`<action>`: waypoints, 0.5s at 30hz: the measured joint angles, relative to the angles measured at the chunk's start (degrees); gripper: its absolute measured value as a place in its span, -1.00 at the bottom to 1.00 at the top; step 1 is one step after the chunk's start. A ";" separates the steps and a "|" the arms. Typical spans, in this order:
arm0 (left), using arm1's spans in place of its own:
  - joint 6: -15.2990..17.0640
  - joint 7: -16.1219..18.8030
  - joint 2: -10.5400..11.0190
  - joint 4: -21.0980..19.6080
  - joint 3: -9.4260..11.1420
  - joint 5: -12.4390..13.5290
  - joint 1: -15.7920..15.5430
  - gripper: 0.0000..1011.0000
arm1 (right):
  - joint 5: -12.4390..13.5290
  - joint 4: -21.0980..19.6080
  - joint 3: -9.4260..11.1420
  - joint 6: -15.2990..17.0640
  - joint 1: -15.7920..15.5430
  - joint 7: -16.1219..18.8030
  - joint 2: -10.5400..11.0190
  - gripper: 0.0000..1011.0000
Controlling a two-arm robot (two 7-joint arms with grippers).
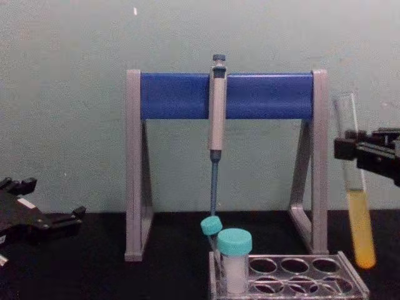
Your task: Pick up the test tube from the test tube rack, shake it, then place it back into the test tube rack.
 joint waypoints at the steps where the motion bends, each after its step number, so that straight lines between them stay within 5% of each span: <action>1: 0.00 0.00 0.00 0.00 0.00 0.00 0.00 0.98 | -0.64 -0.06 0.15 0.20 -0.03 -0.83 -0.11 -0.55; 7: 0.00 0.00 0.00 0.00 0.00 0.00 0.00 0.98 | -7.09 1.41 -0.14 -0.78 1.23 -7.45 -3.98 -0.55; 15: 0.00 0.00 0.00 0.00 0.00 0.00 0.00 0.98 | -9.82 5.91 -1.31 -6.47 3.43 -8.80 -9.72 -0.55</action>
